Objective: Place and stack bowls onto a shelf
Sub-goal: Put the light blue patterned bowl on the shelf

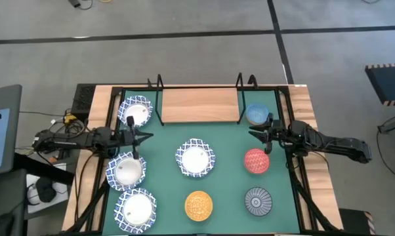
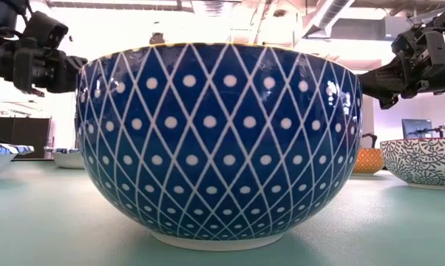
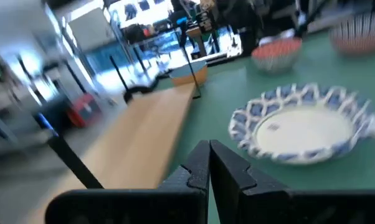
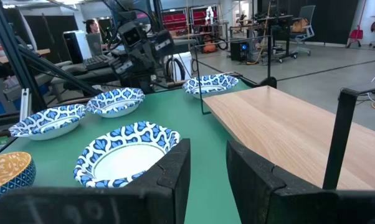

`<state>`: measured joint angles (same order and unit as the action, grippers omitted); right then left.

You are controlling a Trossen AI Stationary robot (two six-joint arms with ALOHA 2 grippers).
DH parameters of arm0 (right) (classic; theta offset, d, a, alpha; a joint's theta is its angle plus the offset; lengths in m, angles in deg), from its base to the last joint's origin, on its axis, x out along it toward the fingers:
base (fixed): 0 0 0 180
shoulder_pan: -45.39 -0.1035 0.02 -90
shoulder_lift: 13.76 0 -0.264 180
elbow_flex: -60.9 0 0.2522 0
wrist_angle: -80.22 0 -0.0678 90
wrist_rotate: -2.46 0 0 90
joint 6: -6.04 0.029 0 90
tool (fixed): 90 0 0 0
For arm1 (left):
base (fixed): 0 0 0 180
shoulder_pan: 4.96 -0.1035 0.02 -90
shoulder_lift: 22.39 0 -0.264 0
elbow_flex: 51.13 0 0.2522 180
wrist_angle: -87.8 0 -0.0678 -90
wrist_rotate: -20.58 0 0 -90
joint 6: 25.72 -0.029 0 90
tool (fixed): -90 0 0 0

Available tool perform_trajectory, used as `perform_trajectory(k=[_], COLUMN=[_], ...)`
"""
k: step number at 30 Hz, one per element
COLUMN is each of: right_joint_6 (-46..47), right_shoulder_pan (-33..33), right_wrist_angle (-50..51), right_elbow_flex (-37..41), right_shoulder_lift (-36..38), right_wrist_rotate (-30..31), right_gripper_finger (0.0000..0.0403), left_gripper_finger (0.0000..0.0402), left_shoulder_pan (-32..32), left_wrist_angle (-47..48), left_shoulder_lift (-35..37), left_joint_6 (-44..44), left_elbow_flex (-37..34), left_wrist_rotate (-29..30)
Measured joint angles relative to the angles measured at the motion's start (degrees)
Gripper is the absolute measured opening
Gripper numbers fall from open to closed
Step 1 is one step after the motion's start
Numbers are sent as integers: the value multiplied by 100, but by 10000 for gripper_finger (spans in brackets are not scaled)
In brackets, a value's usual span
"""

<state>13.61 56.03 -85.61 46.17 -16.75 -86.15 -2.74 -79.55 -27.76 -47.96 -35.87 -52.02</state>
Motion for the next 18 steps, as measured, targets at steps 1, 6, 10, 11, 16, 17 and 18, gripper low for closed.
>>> perform_trajectory(k=[1,6,10,11,16,17,18], right_joint_6=[-2,-2,-2,-2,-164,-57,96], right_shoulder_pan=[2,0,1,2,140,189,239], right_wrist_angle=[0,-26,-76,-111,-376,-409,-431], right_elbow_flex=[0,2,4,4,9,9,9], right_shoulder_lift=[-2,0,-1,-1,-2,0,-2], right_wrist_rotate=[0,0,1,22,1146,1502,1867], right_gripper_finger=[129,129,129,129,129,129,129], left_gripper_finger=[0,0,0,0,0,0,0], left_shoulder_pan=[0,0,0,0,0,0,0], left_wrist_angle=[0,0,0,3,-75,-151,-238], left_shoulder_lift=[0,0,0,0,0,0,2], left_joint_6=[-227,-448,10,183,734,870,1001], left_elbow_flex=[0,0,0,0,-2,-2,-1], left_wrist_rotate=[-10,-16,-81,-110,-61,-18,-1])
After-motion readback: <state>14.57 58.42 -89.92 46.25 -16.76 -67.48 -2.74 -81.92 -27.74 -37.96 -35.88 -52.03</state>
